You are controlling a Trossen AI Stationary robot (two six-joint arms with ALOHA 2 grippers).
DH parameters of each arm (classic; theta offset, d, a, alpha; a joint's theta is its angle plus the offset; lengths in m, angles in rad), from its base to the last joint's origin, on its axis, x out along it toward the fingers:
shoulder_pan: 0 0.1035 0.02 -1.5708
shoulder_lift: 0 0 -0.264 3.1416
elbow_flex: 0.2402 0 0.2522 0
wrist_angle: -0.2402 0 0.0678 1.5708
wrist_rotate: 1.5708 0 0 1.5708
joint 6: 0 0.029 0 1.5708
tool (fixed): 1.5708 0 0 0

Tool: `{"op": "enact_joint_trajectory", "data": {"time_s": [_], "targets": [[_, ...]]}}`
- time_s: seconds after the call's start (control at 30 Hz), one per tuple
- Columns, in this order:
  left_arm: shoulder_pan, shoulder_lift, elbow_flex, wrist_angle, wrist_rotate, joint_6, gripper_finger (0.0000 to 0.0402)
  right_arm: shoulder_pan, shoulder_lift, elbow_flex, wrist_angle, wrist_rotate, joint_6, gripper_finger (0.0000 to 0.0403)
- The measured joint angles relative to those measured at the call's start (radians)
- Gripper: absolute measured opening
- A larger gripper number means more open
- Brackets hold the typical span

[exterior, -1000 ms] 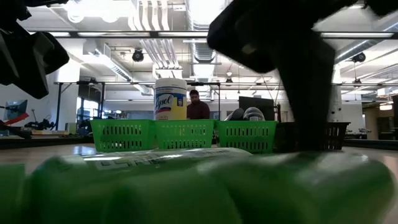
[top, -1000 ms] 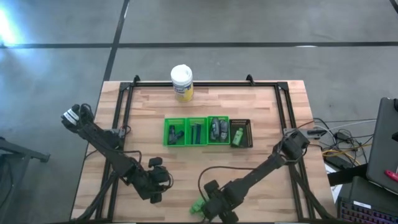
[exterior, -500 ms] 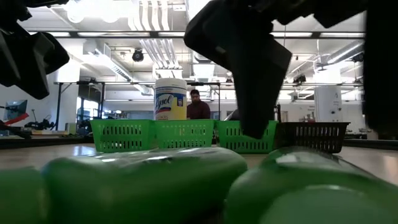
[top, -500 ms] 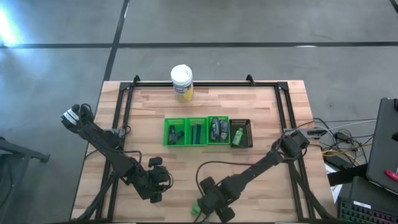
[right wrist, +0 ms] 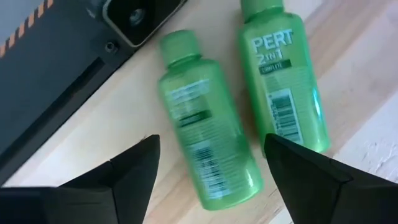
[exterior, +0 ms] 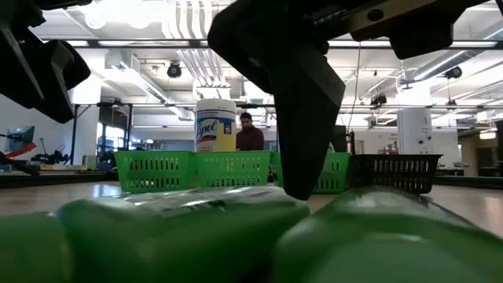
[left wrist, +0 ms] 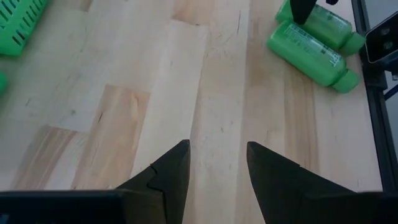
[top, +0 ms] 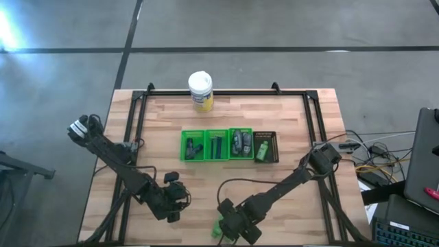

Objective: Pick & Place Travel size toiletries
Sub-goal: Put the green shampoo into the black bin

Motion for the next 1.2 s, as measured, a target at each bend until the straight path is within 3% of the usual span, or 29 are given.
{"op": "enact_joint_trajectory", "data": {"time_s": [0.2, 0.83, 1.2], "targets": [[0.000, 0.000, 0.000, 0.000, -0.006, -0.017, 0.0163, 0.000, 0.000, -0.030, -0.004, -0.003, -0.028, 0.0281], [0.000, 0.000, 0.000, 0.000, -0.026, -0.022, 0.0163, -0.003, 0.001, -0.046, 0.023, -0.010, 0.107, 0.0182], [0.000, 0.000, 0.000, 0.000, -0.029, -0.005, 0.0163, 0.001, -0.021, -0.046, -0.051, -0.115, 0.433, 0.0150]]}}
